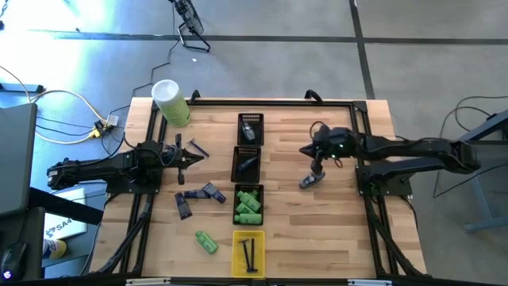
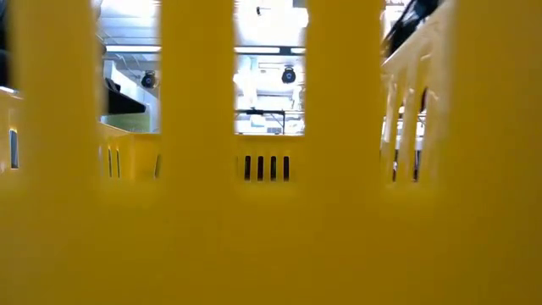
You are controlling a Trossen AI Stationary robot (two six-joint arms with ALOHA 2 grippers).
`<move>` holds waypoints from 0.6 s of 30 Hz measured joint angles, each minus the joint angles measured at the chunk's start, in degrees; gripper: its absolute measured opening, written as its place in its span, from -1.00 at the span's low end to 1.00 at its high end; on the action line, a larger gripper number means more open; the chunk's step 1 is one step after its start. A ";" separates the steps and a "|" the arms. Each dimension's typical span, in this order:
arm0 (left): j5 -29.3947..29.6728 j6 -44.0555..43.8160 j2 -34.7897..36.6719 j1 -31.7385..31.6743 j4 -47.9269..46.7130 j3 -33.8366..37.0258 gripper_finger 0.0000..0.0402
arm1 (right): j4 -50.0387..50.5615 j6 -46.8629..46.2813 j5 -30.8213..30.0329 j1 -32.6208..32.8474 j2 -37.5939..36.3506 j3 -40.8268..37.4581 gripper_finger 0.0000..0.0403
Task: Pick & Place Travel size toiletries
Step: Put the dark blue shave butter bottle into the center black bin
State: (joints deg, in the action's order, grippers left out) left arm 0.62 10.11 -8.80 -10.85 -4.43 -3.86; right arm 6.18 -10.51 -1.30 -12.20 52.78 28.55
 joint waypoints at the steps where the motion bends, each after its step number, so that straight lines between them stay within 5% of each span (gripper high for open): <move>1: 0.00 0.02 -0.02 -0.02 0.00 0.00 -0.97 | -0.69 -0.60 -1.42 0.53 -1.59 -0.80 -0.99; 14: 0.00 0.05 -0.01 0.00 0.05 0.02 -0.97 | -2.79 -0.32 -4.39 4.30 -15.50 -3.34 -0.99; 18: -0.07 -6.03 0.00 0.00 0.17 0.02 -0.97 | -2.21 0.15 -4.30 6.34 -17.60 -3.34 -0.99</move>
State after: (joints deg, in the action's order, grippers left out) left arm 0.56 4.08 -8.80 -10.85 -4.25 -3.84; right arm 3.97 -10.36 -5.61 -5.85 35.18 25.21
